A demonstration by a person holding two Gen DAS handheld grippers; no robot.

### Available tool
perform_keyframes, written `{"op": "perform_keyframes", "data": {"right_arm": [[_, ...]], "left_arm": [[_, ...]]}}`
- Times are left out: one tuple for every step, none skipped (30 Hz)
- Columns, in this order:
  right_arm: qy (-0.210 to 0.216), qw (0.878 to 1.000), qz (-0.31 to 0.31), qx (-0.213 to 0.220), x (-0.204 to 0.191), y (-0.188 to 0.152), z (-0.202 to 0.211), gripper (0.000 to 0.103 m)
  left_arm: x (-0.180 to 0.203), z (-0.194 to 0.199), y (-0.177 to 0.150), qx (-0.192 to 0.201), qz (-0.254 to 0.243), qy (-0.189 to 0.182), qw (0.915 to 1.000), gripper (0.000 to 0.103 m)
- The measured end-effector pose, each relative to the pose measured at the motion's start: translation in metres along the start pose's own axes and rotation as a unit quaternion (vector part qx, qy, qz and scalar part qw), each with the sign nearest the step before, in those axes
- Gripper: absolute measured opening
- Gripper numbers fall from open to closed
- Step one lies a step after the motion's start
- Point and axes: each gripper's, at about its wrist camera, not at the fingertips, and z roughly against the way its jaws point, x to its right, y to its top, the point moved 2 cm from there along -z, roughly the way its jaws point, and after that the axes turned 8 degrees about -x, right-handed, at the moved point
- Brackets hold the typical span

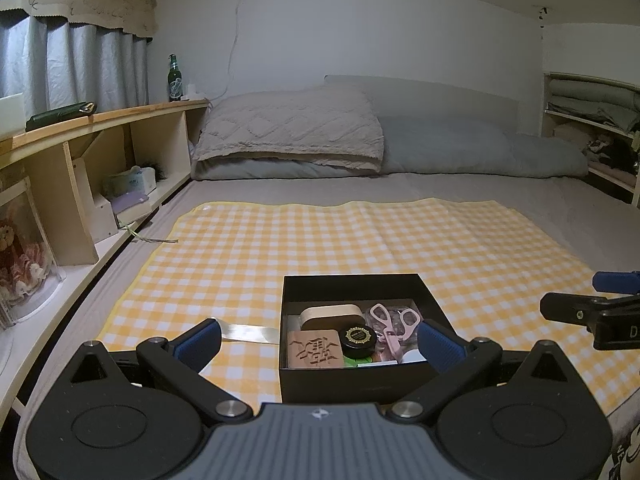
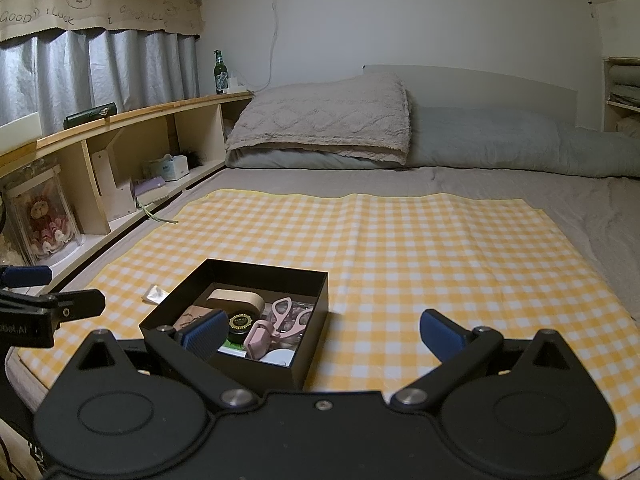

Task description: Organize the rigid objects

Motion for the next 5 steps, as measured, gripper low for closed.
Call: {"op": "perform_keyframes", "data": {"right_arm": [[0.0,1.0,0.0,0.0,0.0002,0.0001,0.0,0.103],[0.0,1.0,0.0,0.001,0.0,0.0001,0.0003,0.103],[0.0,1.0,0.0,0.001,0.0002,0.0002,0.0002,0.103],[0.0,1.0,0.0,0.002,0.0,0.0001,0.0005,0.103],[0.0,1.0,0.0,0.001,-0.0001,0.0001,0.0006,0.103]], "left_arm": [[-0.0001,0.0,-0.0001,0.0,0.0,0.0,1.0,0.103],[0.0,0.0,-0.0005,0.0,-0.001,0.0,1.0,0.103],[-0.0003,0.0,-0.0007,0.0,-0.001,0.0,1.0,0.103],[-0.0001,0.0,-0.0006,0.001,-0.001,0.0,1.0,0.103],[0.0,-0.0001,-0.0008,0.0,-0.001,0.0,1.0,0.103]]}}
